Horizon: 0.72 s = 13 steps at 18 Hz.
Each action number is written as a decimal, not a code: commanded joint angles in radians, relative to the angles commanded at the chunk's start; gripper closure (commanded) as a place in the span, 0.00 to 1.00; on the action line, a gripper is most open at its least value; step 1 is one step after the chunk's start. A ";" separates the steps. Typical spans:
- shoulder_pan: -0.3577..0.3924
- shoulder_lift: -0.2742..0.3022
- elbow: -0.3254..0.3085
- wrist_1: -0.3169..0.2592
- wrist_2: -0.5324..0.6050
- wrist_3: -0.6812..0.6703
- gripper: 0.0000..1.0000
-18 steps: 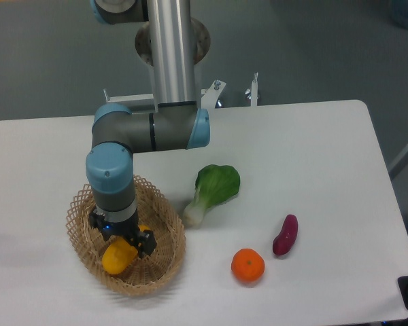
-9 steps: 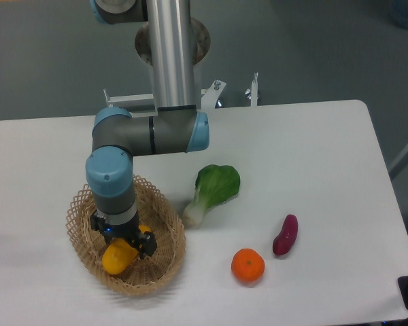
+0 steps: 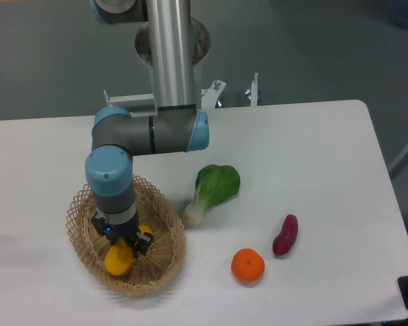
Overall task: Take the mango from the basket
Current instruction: 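Close the gripper on the yellow mango, then lift the mango up and out of the basket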
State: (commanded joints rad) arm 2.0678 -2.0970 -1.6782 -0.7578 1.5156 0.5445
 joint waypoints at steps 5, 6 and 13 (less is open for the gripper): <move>0.000 0.021 0.008 0.000 -0.002 0.006 0.50; 0.002 0.029 0.012 -0.002 -0.002 0.008 0.50; 0.066 0.067 0.083 -0.003 -0.008 0.011 0.50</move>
State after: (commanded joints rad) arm 2.1336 -2.0295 -1.5954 -0.7609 1.5079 0.5553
